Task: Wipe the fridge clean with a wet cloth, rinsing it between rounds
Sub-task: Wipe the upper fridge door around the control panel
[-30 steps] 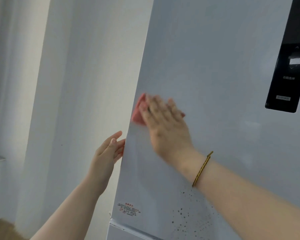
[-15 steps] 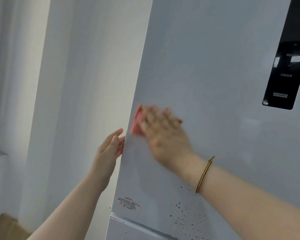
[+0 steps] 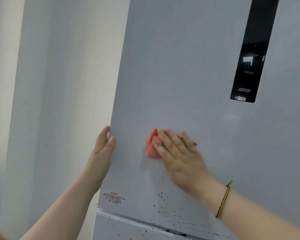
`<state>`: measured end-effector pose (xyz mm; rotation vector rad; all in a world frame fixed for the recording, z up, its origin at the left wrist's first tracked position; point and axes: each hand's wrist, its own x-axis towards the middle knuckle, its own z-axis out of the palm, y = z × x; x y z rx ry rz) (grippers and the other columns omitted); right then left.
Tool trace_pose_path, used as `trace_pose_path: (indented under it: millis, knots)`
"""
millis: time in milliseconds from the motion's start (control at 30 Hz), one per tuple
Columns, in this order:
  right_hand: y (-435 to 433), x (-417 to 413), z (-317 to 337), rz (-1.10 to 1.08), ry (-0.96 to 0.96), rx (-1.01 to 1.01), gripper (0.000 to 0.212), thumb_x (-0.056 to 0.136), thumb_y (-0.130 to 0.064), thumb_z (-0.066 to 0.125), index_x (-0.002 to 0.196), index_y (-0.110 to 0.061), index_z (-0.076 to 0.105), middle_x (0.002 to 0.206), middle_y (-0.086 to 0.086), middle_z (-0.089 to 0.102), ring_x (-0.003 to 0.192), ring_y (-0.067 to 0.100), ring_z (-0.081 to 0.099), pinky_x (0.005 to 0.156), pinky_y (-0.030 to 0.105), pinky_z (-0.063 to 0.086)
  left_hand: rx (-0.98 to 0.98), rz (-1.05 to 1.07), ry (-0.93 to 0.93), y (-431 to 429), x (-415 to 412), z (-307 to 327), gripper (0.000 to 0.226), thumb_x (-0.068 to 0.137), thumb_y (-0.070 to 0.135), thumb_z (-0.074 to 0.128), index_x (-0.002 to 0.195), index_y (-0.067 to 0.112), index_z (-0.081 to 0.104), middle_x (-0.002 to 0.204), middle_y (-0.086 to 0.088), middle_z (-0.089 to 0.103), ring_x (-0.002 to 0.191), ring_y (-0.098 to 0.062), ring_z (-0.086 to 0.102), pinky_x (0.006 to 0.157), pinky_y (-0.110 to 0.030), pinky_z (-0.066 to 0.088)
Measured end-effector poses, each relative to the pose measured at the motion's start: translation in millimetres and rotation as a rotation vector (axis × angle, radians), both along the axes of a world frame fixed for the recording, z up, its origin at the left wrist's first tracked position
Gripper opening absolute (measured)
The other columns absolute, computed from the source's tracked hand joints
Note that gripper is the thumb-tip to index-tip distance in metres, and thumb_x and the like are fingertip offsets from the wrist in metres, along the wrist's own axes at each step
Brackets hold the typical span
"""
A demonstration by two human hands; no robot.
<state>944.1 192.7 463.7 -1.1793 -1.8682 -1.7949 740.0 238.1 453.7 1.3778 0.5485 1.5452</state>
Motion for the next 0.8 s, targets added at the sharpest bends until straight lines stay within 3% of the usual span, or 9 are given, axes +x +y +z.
trace_pose_path:
  millis: [100,167,233,367,433,500,600,700,800]
  knots:
    - [-4,4,-38,-0.014,-0.278,-0.199,0.047,0.085,-0.020,0.028,0.132,-0.013,0.033,0.142,0.002,0.042,0.134,0.023,0.025,0.115,0.040,0.000,0.012,0.018,0.012,-4,1,0,0.044,0.097,0.022,0.032,0.141,0.027,0.025,0.141,0.013,0.033,0.122,-0.003,0.037,0.082,-0.009,0.035]
    - [-6,8,-16,0.033,-0.212,-0.167,0.039,0.093,-0.013,0.019,0.129,-0.014,0.036,0.132,0.002,0.055,0.126,0.021,0.034,0.111,0.039,0.005,0.011,0.027,0.027,-3,-1,-2,0.045,0.097,0.023,0.032,0.141,0.027,0.025,0.146,0.011,0.030,0.129,-0.005,0.033,0.092,-0.018,0.030]
    - [-6,11,16,0.074,-0.033,-0.013,0.039,0.088,-0.009,0.028,0.126,-0.011,0.039,0.127,0.009,0.058,0.123,0.024,0.035,0.111,0.038,0.007,-0.005,0.047,0.041,-1,-1,-7,0.044,0.098,0.024,0.032,0.141,0.027,0.026,0.146,0.010,0.031,0.132,-0.007,0.032,0.096,-0.024,0.028]
    - [0,-8,12,0.083,0.296,0.142,0.050,0.077,-0.008,0.036,0.127,-0.007,0.040,0.136,0.015,0.048,0.127,0.028,0.032,0.113,0.039,0.005,-0.054,0.080,0.086,1,-4,-25,0.034,0.098,0.029,0.029,0.129,0.031,0.045,0.128,0.012,0.052,0.118,-0.010,0.048,0.088,-0.022,0.038]
    - [9,-28,-36,0.065,0.222,0.012,0.059,0.075,-0.012,0.033,0.134,-0.006,0.032,0.140,0.011,0.040,0.135,0.030,0.021,0.115,0.039,-0.002,-0.061,0.088,0.102,-1,-6,-32,0.031,0.099,0.029,0.027,0.109,0.037,0.055,0.111,0.016,0.060,0.108,-0.010,0.054,0.078,-0.019,0.041]
    - [15,-43,-86,0.000,0.038,-0.197,0.066,0.077,-0.020,0.027,0.141,-0.006,0.025,0.143,0.007,0.033,0.142,0.030,0.004,0.116,0.039,-0.007,-0.066,0.101,0.114,0,-8,-35,0.031,0.099,0.028,0.026,0.099,0.039,0.055,0.106,0.017,0.060,0.107,-0.012,0.054,0.085,-0.023,0.042]
    - [17,-54,-112,-0.019,-0.120,-0.410,0.060,0.077,-0.024,0.022,0.125,-0.017,0.057,0.136,0.001,0.051,0.134,0.023,0.032,0.115,0.039,-0.005,-0.066,0.089,0.149,0,-10,-36,0.031,0.099,0.030,0.025,0.099,0.040,0.055,0.112,0.015,0.059,0.112,-0.011,0.052,0.099,-0.029,0.038]
    - [21,-65,-80,0.018,-0.040,-0.322,0.054,0.084,-0.020,0.020,0.118,-0.019,0.063,0.128,-0.002,0.058,0.123,0.016,0.050,0.113,0.040,0.000,-0.045,0.076,0.138,-2,-10,-38,0.030,0.099,0.031,0.026,0.099,0.042,0.054,0.107,0.021,0.060,0.106,-0.002,0.054,0.084,-0.019,0.041]
    - [30,-73,-60,0.069,0.205,-0.219,0.052,0.079,-0.014,0.027,0.123,-0.011,0.055,0.130,0.004,0.056,0.126,0.021,0.038,0.113,0.041,-0.002,-0.032,0.038,0.110,-4,-9,-40,0.031,0.099,0.028,0.026,0.101,0.042,0.054,0.106,0.022,0.060,0.102,0.003,0.055,0.081,-0.017,0.041]
